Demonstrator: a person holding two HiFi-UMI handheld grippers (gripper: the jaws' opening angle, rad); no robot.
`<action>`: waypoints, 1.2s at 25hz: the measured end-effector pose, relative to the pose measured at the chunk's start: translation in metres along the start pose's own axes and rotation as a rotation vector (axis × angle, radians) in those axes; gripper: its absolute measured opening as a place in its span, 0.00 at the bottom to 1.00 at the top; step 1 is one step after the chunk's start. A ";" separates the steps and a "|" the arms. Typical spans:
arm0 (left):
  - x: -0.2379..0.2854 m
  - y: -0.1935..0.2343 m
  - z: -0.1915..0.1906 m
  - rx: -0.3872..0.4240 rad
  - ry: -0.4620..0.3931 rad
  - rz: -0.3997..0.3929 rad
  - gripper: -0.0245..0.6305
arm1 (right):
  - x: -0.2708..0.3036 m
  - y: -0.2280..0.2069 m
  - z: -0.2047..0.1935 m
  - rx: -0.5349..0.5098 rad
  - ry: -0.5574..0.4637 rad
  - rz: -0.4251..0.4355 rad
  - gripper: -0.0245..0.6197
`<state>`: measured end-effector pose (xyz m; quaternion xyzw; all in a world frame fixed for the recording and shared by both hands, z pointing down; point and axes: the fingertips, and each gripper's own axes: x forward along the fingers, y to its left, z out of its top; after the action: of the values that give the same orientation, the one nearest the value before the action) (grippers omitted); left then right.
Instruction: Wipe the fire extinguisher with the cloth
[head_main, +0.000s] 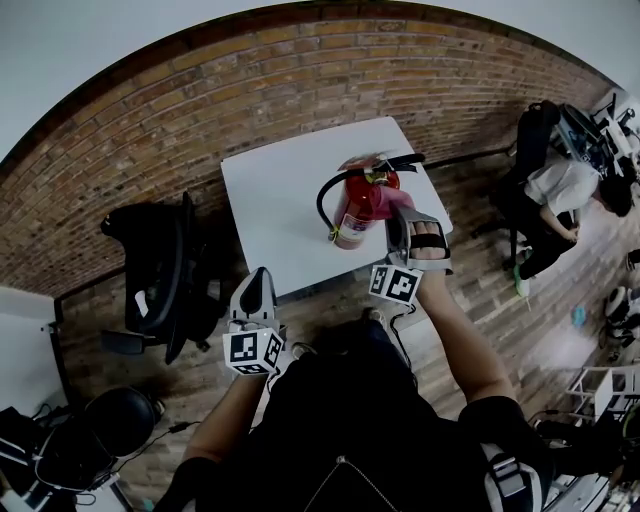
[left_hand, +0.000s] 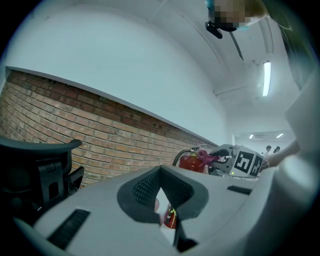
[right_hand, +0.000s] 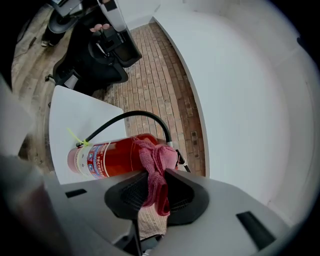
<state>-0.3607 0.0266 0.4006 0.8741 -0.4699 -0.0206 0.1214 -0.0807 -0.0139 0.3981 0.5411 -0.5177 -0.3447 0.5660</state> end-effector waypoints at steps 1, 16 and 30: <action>0.003 -0.003 0.000 0.004 0.000 0.007 0.08 | 0.001 0.000 -0.005 0.000 -0.011 -0.001 0.19; 0.066 -0.091 0.000 0.036 -0.021 0.143 0.08 | 0.050 -0.014 -0.057 -0.035 -0.267 0.038 0.19; 0.101 -0.142 -0.007 0.052 -0.048 0.344 0.08 | 0.072 -0.014 -0.073 0.040 -0.525 0.061 0.19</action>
<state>-0.1876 0.0199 0.3828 0.7830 -0.6155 -0.0080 0.0893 0.0075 -0.0660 0.4088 0.4287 -0.6695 -0.4457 0.4116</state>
